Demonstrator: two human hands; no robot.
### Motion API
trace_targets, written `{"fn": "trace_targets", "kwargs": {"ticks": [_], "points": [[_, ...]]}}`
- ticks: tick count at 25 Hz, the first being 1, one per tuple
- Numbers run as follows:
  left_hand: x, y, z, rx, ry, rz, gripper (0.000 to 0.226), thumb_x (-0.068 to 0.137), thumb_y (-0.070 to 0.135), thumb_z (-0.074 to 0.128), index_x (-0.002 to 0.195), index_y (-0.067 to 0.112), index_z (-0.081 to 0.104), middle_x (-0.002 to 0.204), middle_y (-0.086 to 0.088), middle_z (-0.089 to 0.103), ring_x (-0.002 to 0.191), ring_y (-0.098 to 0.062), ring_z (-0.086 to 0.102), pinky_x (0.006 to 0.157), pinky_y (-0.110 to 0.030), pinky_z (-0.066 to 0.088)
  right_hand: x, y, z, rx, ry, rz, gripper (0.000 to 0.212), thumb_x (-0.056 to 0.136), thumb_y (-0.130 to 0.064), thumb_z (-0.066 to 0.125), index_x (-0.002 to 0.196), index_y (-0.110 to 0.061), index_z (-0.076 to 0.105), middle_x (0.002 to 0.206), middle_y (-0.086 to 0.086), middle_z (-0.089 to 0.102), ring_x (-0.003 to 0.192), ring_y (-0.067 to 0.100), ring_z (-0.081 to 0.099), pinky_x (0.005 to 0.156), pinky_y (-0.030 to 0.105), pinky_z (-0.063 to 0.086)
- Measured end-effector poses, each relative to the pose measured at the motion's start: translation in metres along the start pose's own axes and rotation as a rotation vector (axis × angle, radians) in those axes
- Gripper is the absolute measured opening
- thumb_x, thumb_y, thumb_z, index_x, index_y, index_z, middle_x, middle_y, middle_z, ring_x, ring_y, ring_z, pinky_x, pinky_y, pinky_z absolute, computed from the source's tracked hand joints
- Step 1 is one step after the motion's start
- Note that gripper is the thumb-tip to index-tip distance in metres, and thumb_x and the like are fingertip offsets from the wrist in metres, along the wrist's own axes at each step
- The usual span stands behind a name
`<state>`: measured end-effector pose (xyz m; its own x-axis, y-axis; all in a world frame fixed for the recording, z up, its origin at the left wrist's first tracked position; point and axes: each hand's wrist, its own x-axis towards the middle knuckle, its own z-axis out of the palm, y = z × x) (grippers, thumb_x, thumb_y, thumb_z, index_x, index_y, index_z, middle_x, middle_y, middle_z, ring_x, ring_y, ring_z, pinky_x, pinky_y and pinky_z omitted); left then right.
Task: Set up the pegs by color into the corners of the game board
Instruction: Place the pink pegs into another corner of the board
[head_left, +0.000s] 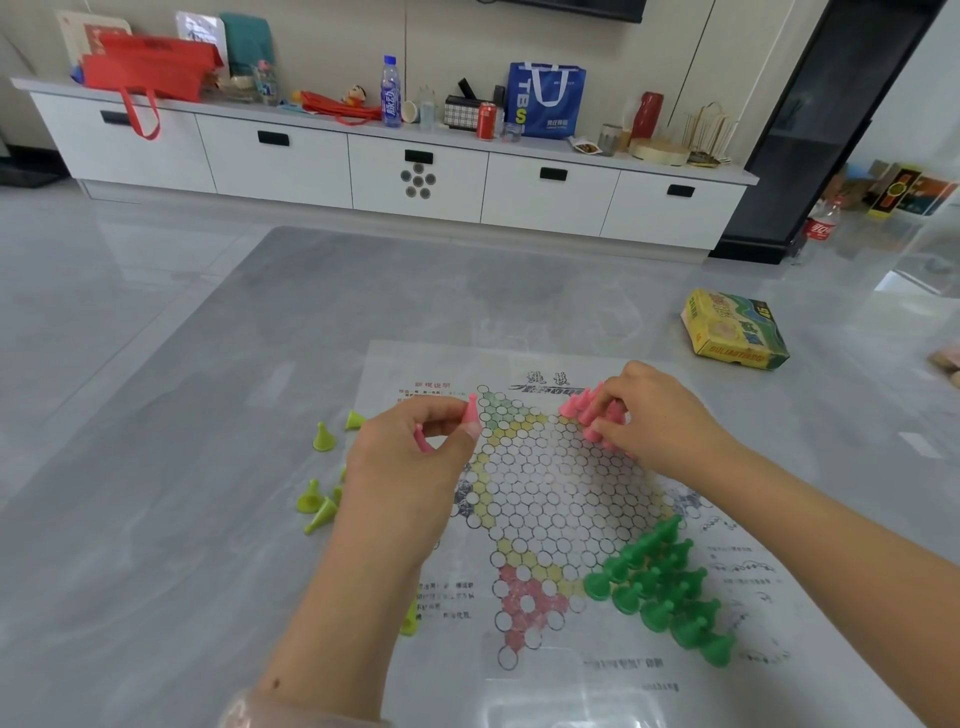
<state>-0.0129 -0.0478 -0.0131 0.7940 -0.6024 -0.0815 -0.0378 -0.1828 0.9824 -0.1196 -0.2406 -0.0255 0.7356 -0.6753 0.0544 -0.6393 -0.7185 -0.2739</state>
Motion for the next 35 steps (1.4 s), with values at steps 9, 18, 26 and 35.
{"fn": "trace_targets", "kwargs": {"ticks": [9, 18, 26, 35], "points": [[-0.002, -0.001, 0.001, 0.049, 0.039, -0.006, 0.010, 0.078, 0.029, 0.068, 0.080, 0.025, 0.059, 0.084, 0.011, 0.059, 0.085, -0.008, 0.053, 0.062, -0.017, 0.038, -0.029, -0.073, -0.023, 0.436, -0.109, -0.271, 0.015, 0.088, -0.033, 0.053, 0.092, -0.027, 0.066, 0.086, -0.012, 0.065, 0.070, -0.004, 0.054, 0.063, 0.007, 0.042], [-0.005, 0.002, -0.002, 0.050, 0.043, -0.045, 0.012, 0.078, 0.029, 0.068, 0.078, 0.023, 0.058, 0.072, 0.009, 0.046, 0.071, -0.006, 0.048, 0.057, -0.020, 0.035, -0.028, -0.085, -0.016, 0.540, -0.130, -0.253, 0.016, 0.088, -0.028, 0.055, 0.087, -0.020, 0.069, 0.076, -0.011, 0.064, 0.056, -0.010, 0.052, 0.052, 0.004, 0.039], [-0.005, 0.005, 0.000, 0.005, 0.062, -0.112, 0.009, 0.087, 0.014, 0.054, 0.085, 0.023, 0.056, 0.077, 0.009, 0.048, 0.061, -0.007, 0.046, 0.039, -0.009, 0.038, -0.006, -0.058, -0.026, 0.643, -0.065, 0.038, 0.014, 0.088, -0.024, 0.055, 0.082, -0.022, 0.068, 0.083, -0.003, 0.071, 0.050, 0.011, 0.049, 0.044, 0.025, 0.044], [0.000, 0.002, 0.005, -0.016, 0.006, -0.160, 0.027, 0.086, -0.004, 0.037, 0.084, 0.017, 0.053, 0.079, 0.007, 0.054, 0.058, -0.010, 0.045, 0.034, -0.005, 0.032, 0.013, -0.019, -0.012, 0.344, -0.191, 0.189, 0.013, 0.087, -0.017, 0.057, 0.084, -0.014, 0.069, 0.076, 0.010, 0.071, 0.055, 0.021, 0.064, 0.052, 0.037, 0.057]]}}
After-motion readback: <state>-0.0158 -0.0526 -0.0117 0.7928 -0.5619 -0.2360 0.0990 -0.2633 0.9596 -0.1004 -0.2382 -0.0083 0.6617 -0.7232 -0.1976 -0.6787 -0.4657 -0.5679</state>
